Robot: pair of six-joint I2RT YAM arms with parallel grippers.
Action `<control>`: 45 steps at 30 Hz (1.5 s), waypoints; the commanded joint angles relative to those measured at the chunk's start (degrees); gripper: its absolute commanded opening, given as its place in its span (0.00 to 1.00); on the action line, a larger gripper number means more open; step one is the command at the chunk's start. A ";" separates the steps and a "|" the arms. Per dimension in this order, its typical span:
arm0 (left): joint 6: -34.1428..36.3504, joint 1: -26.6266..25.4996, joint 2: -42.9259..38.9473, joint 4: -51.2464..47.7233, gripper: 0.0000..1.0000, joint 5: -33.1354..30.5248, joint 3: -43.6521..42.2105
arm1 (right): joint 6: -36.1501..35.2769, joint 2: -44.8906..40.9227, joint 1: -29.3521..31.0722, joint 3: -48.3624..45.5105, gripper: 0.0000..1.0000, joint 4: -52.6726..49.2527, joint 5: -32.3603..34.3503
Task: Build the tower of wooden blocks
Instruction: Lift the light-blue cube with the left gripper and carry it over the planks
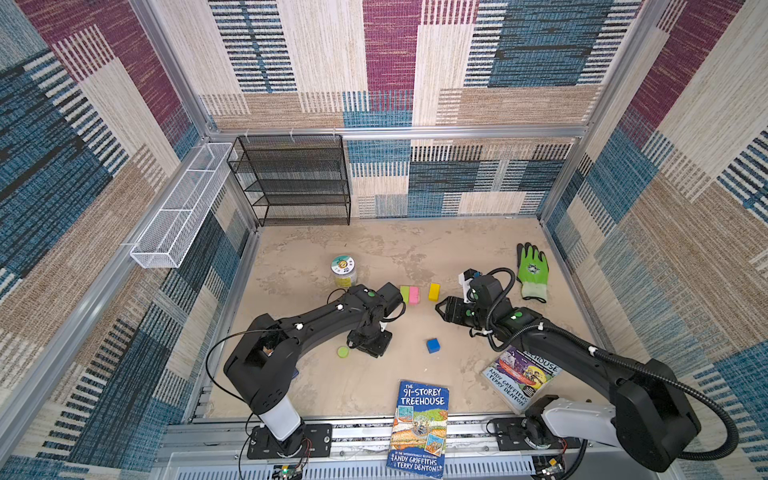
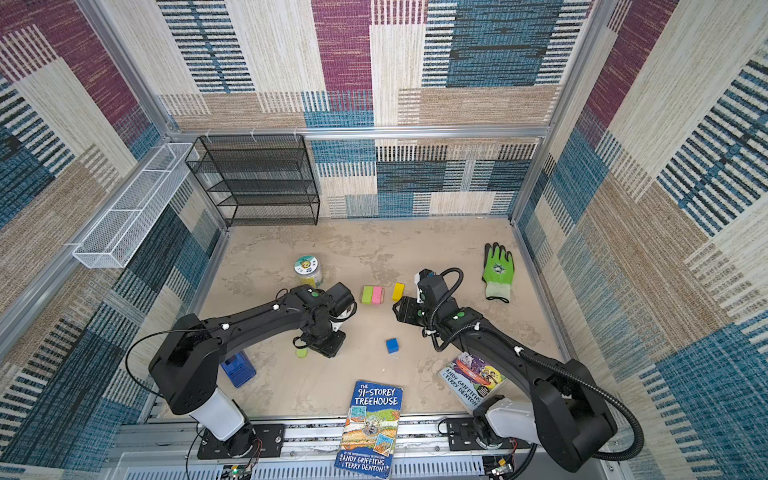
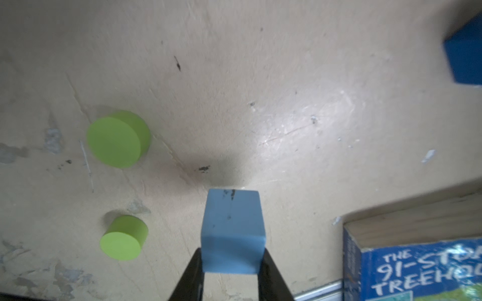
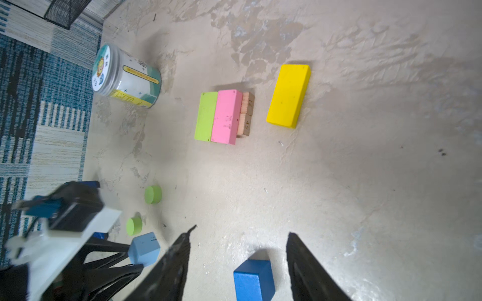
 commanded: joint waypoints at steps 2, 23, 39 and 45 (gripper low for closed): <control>-1.44 0.08 -0.58 -2.35 0.25 -0.14 5.96 | -0.82 0.73 0.09 1.01 0.60 -0.08 0.40; -3.02 3.73 31.66 -19.33 0.21 -4.26 56.34 | -0.95 0.33 0.09 0.98 0.60 -1.05 3.18; -9.21 5.29 41.97 -22.68 0.19 -4.66 67.42 | -0.42 1.82 -0.01 0.68 0.59 -1.78 6.81; -10.14 5.27 43.29 -22.67 0.18 -5.38 67.71 | -0.48 1.64 -0.24 -0.25 0.60 -0.75 6.62</control>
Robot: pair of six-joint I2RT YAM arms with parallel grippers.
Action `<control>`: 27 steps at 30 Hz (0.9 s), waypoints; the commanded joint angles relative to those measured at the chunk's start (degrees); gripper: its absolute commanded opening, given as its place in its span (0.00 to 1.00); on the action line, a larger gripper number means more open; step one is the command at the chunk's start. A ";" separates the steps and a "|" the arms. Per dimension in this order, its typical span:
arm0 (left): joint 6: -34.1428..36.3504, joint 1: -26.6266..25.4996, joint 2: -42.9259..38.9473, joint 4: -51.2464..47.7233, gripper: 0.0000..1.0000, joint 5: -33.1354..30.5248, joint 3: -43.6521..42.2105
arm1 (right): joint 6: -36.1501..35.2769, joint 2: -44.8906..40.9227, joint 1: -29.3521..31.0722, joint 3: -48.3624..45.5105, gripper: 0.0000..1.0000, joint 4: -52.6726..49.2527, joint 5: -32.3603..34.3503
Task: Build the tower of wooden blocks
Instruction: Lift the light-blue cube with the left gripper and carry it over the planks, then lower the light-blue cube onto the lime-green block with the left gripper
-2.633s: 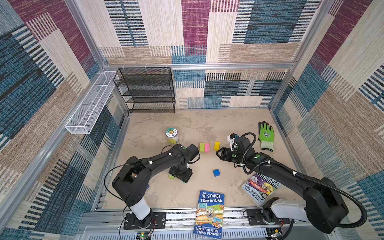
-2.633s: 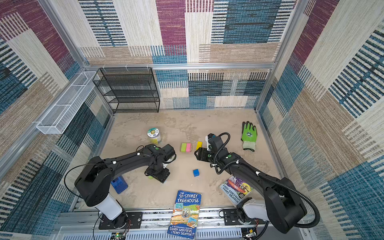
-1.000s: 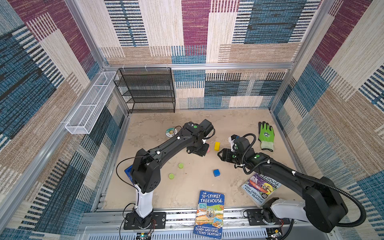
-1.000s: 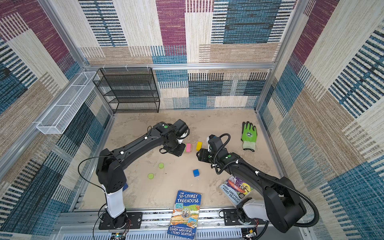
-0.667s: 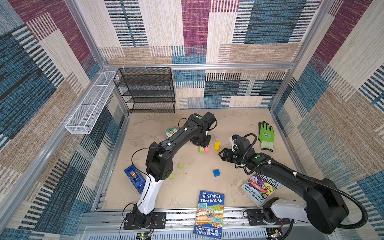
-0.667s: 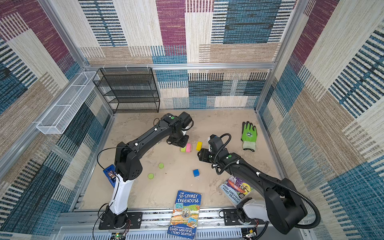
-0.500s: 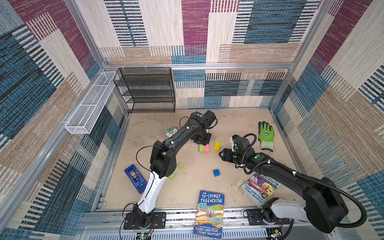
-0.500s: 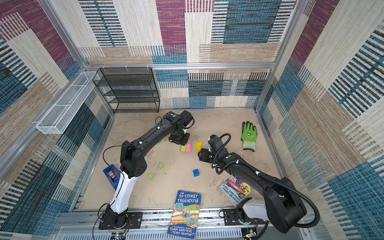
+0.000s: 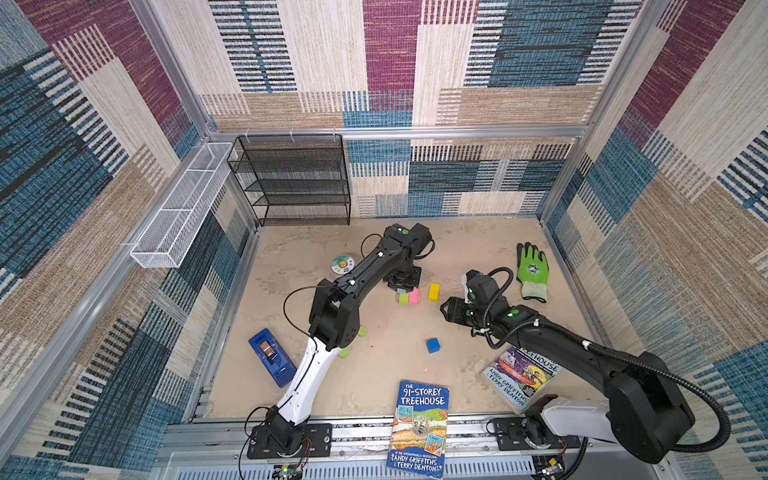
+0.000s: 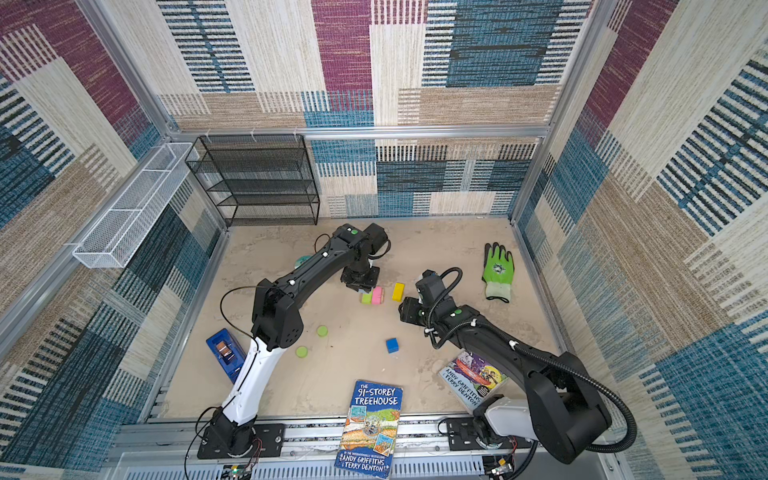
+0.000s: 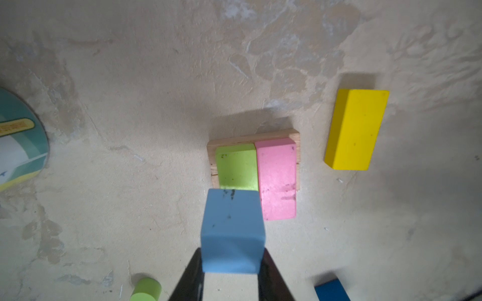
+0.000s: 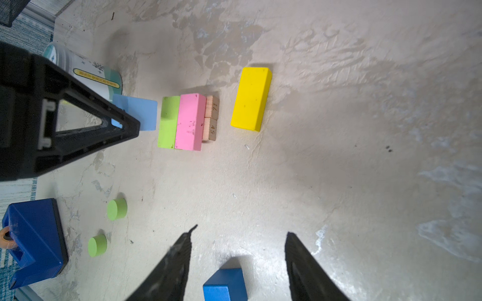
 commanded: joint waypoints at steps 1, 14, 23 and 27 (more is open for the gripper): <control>-1.49 0.07 0.72 -1.10 0.18 -0.61 0.65 | 0.38 -0.05 -0.14 -0.50 0.59 1.08 0.54; -2.02 0.08 2.25 -1.14 0.19 0.78 2.18 | 0.22 0.49 -0.40 -0.92 0.59 1.58 0.01; -2.52 0.07 2.07 -1.26 0.20 1.84 2.08 | 0.22 0.38 -0.49 -1.25 0.59 1.77 -0.35; -2.89 0.00 1.83 -1.14 0.21 2.11 1.63 | 0.13 0.56 -0.49 -1.40 0.59 2.06 -0.54</control>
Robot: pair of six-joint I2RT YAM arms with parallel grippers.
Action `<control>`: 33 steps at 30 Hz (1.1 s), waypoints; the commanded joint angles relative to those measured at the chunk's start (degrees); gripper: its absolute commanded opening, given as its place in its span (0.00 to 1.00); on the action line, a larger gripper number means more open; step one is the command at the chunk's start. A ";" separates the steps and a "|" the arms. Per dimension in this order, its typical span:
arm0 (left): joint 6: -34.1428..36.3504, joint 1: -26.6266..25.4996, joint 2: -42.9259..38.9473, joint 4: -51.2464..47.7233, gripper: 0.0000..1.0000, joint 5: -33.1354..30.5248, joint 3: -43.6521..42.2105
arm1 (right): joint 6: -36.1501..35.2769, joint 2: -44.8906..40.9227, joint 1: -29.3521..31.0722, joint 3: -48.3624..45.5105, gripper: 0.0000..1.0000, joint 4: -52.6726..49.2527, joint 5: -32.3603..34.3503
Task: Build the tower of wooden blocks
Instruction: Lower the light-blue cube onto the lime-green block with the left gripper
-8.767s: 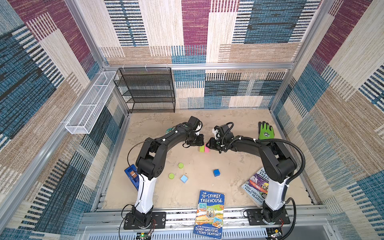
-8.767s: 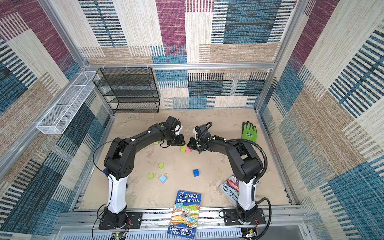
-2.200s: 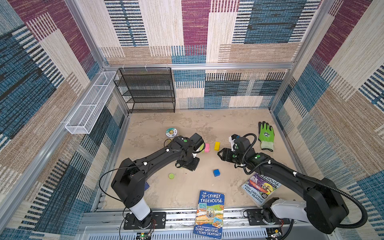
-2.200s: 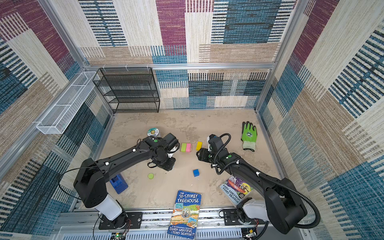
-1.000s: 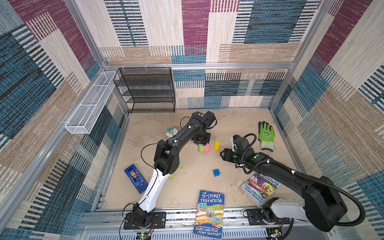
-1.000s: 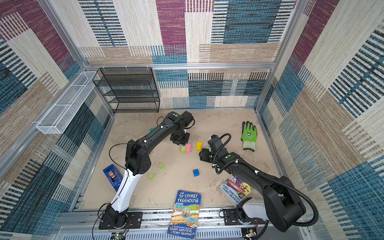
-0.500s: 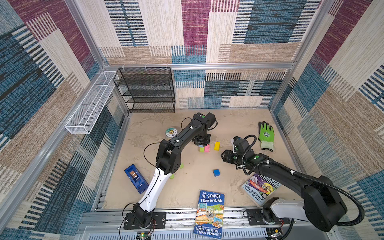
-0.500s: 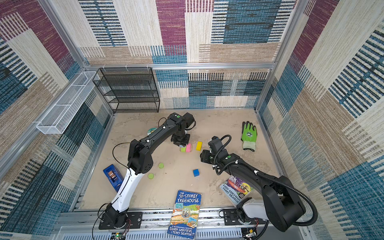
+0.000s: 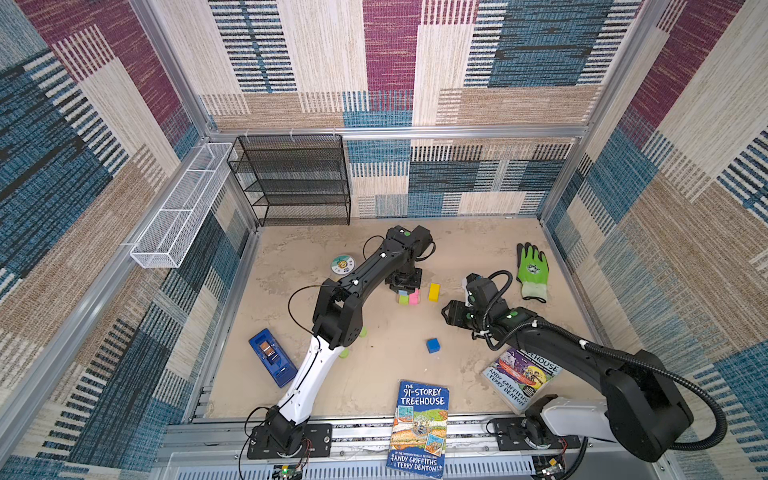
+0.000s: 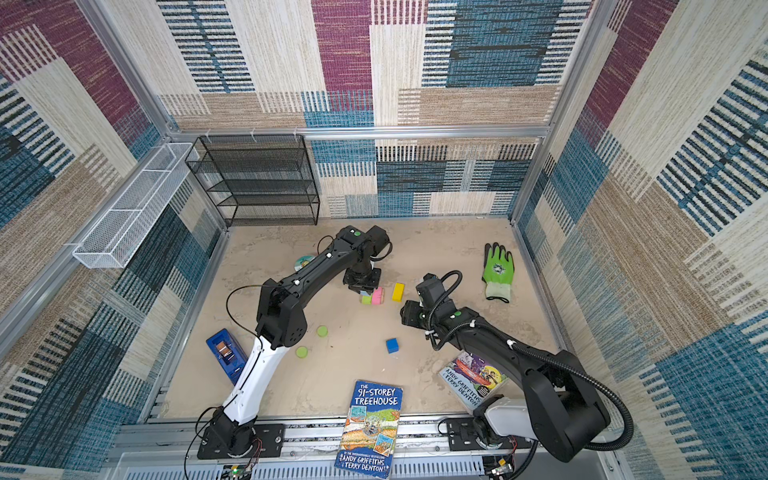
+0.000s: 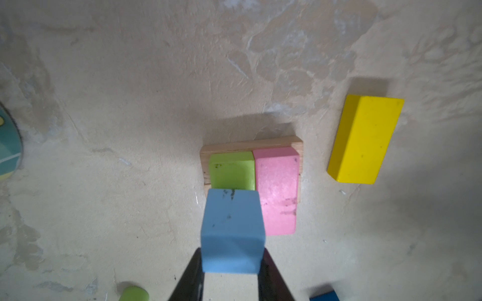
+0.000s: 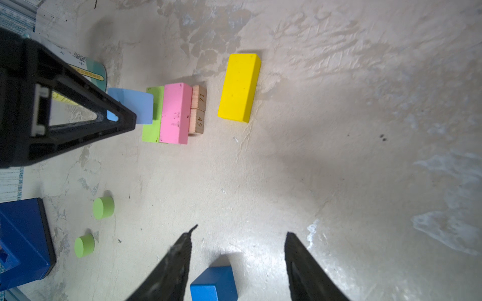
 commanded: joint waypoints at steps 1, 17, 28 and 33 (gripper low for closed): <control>-1.14 -0.04 -0.42 -0.87 0.22 0.60 -0.37 | 0.15 0.07 -0.03 -0.15 0.59 1.79 -0.42; -1.85 -0.04 -0.08 -0.84 0.28 0.86 -0.53 | 0.49 -0.03 -0.03 -1.01 0.59 2.28 -0.48; -2.20 -0.01 1.15 -0.87 0.31 1.53 1.15 | 0.49 -0.88 -0.13 -1.03 0.59 1.31 0.47; -2.24 0.04 1.07 -0.85 0.32 1.41 0.89 | 0.58 -0.89 -0.21 -1.12 0.59 1.35 0.49</control>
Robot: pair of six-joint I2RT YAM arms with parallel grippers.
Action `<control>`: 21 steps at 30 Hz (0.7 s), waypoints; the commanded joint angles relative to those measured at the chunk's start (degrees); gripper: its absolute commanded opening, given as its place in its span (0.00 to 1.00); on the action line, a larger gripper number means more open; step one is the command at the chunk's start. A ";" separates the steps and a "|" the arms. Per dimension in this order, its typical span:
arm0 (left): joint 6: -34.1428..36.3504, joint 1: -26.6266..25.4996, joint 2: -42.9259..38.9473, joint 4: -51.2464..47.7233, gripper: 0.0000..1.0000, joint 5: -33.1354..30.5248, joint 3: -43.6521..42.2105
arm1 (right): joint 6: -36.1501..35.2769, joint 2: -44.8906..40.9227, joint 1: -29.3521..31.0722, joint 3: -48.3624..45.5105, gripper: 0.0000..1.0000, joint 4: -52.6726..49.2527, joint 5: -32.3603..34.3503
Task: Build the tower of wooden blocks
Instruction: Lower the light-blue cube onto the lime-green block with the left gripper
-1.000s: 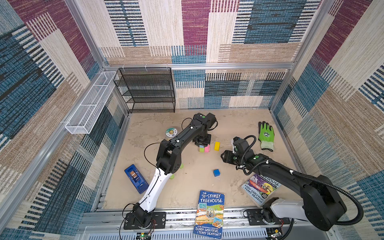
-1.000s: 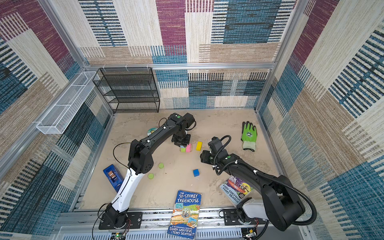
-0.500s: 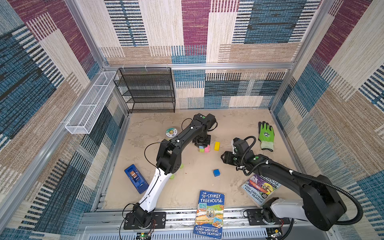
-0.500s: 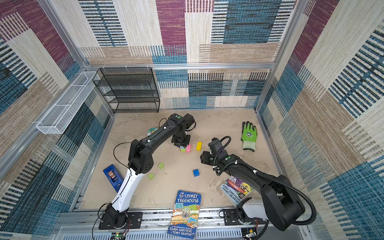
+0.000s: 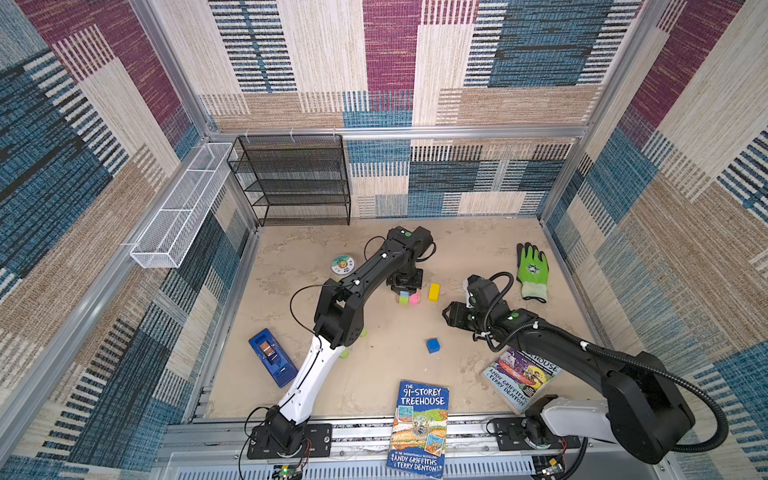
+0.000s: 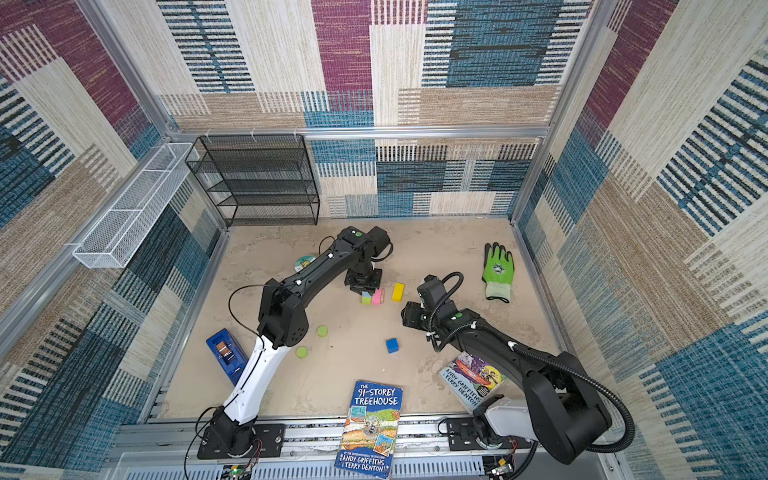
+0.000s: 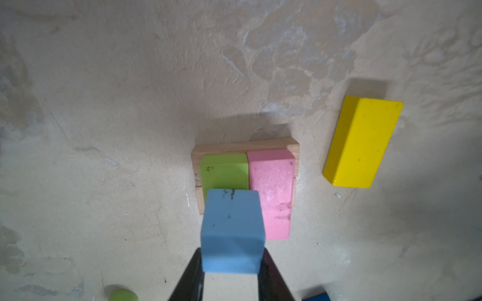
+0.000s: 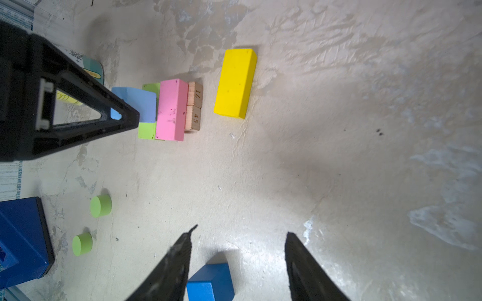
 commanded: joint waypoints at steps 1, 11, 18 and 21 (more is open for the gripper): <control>-1.08 0.03 -0.03 -0.86 0.32 0.05 0.12 | 0.60 -0.24 0.13 -0.08 0.59 1.28 0.56; -0.93 0.06 0.21 -0.86 0.42 -0.12 0.29 | 0.66 -0.26 -0.02 -0.12 0.59 1.31 0.73; -1.02 0.07 0.51 -0.82 0.42 -0.25 0.64 | 0.66 -0.49 -0.06 -0.27 0.60 1.19 0.91; -1.18 0.06 0.67 -0.86 0.38 -0.25 0.90 | 0.67 -0.57 -0.20 -0.35 0.60 1.12 0.95</control>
